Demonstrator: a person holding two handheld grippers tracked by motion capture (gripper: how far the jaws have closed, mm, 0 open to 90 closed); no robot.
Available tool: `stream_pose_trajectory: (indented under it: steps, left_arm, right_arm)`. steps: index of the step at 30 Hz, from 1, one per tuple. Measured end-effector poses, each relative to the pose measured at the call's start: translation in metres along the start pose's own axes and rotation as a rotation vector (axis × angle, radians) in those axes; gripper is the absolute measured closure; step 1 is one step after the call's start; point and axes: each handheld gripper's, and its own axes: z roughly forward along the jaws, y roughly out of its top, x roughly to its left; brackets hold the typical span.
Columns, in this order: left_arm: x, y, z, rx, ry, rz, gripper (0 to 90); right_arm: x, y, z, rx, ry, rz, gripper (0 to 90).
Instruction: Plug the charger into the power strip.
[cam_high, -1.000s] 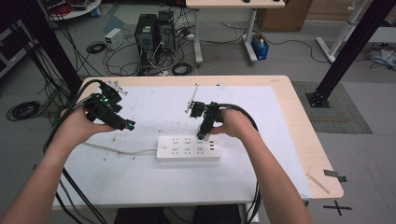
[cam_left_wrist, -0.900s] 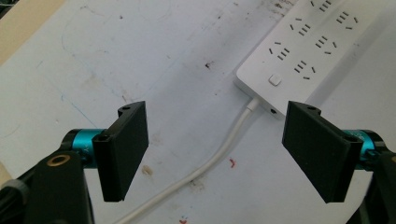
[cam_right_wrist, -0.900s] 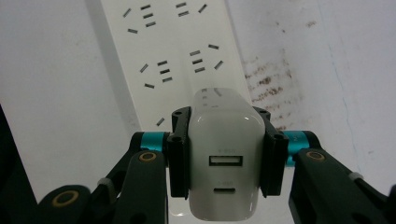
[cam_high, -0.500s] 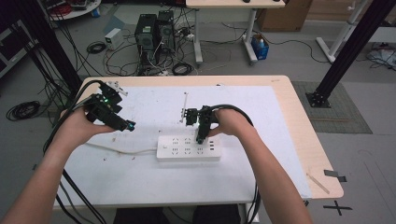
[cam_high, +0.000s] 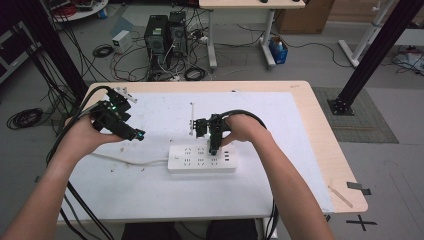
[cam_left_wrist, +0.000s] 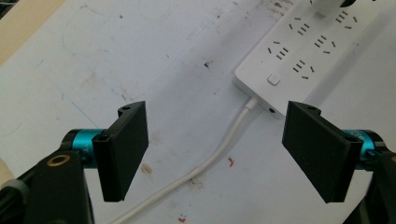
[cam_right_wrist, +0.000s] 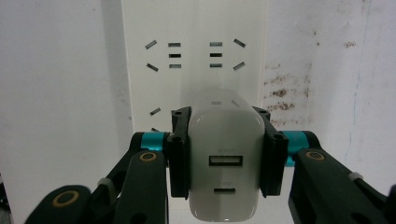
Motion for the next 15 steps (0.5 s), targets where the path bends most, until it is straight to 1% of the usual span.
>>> stream_pose_trajectory:
  steps: [1,3,5,6,7,8,9,10,14,15]
  left_arm:
    - [0.0003,-0.0004,0.0004,-0.001,-0.001,0.002,22.9]
    - [0.0007,-0.0009,0.0008,0.001,0.0,-0.001,22.9]
    - [0.0011,-0.0011,0.0012,0.003,-0.001,-0.005,22.9]
    - [0.0015,-0.001,0.0014,0.003,-0.001,-0.002,22.9]
    - [0.0014,-0.001,0.0016,0.003,-0.001,-0.002,22.9]
    - [0.0014,-0.0011,0.0018,0.004,-0.001,-0.001,22.9]
    - [0.0014,-0.0015,0.0019,0.004,-0.003,-0.002,22.9]
    - [0.0015,-0.0018,0.002,0.003,-0.005,-0.006,22.9]
    - [0.0021,-0.0021,0.0025,0.003,-0.005,-0.005,22.9]
    - [0.0017,-0.0022,0.0028,0.0,-0.005,-0.006,22.9]
  right_arm:
    - [-0.0002,0.0013,0.0004,0.006,0.0,-0.015,62.6]
    - [-0.0006,0.0038,0.0013,0.01,-0.001,-0.028,62.7]
    - [-0.0008,0.0039,0.0012,0.012,0.004,-0.018,62.8]
    - [-0.0019,0.0032,0.0015,0.003,0.006,-0.02,62.8]
    - [-0.0017,0.0024,0.0013,0.008,0.009,-0.006,62.9]
    - [-0.0027,0.0018,0.0018,-0.001,0.012,-0.015,62.9]
    - [-0.0017,0.0017,0.0016,0.0,0.007,-0.011,62.9]
    - [-0.0011,0.0015,0.0018,-0.002,0.001,-0.026,62.9]
    - [-0.0004,-0.0002,0.0019,-0.005,-0.008,-0.025,63.0]
    - [0.0002,-0.0007,0.0037,0.007,-0.008,-0.021,63.0]
